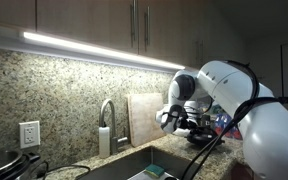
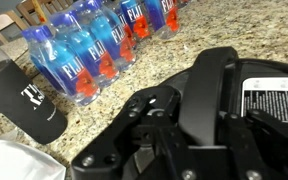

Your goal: Remove the black lid from the rice cooker

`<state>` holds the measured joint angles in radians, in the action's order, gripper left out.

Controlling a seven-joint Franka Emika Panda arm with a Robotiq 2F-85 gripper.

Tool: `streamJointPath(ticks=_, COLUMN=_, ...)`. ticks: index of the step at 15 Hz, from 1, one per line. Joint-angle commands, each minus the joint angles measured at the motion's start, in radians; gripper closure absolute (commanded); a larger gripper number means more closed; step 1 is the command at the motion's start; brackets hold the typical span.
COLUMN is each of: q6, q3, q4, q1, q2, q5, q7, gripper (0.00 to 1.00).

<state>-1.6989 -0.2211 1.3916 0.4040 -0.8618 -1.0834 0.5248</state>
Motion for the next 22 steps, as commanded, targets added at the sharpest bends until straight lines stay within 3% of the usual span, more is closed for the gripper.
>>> streamJointPath(ticks=1, q6=0.052, q3=-0.025, q4=-0.082, q1=-0.022, q2=-0.064, q5=-0.020, q7=-0.005, gripper=0.95)
streamJointPath(ticks=4, q6=0.065, q3=-0.031, q4=-0.107, q1=-0.023, q2=-0.102, q5=-0.020, q7=0.005, gripper=0.96)
streamJointPath(ticks=5, q6=0.065, q3=-0.031, q4=-0.110, q1=-0.021, q2=-0.107, q5=-0.017, q7=0.007, gripper=0.70)
streamJointPath(ticks=6, q6=0.071, q3=-0.034, q4=-0.113, q1=-0.020, q2=-0.111, q5=-0.018, q7=0.011, gripper=0.69)
streamJointPath(ticks=16, q6=0.112, q3=-0.042, q4=-0.082, q1=-0.030, q2=-0.092, q5=-0.061, q7=0.049, gripper=0.05)
streamJointPath(ticks=18, q6=0.115, q3=-0.038, q4=-0.086, q1=-0.035, q2=-0.101, q5=-0.064, q7=0.066, gripper=0.00)
streamJointPath(ticks=22, q6=0.128, q3=-0.031, q4=-0.052, q1=-0.054, q2=-0.075, q5=-0.107, q7=0.096, gripper=0.00)
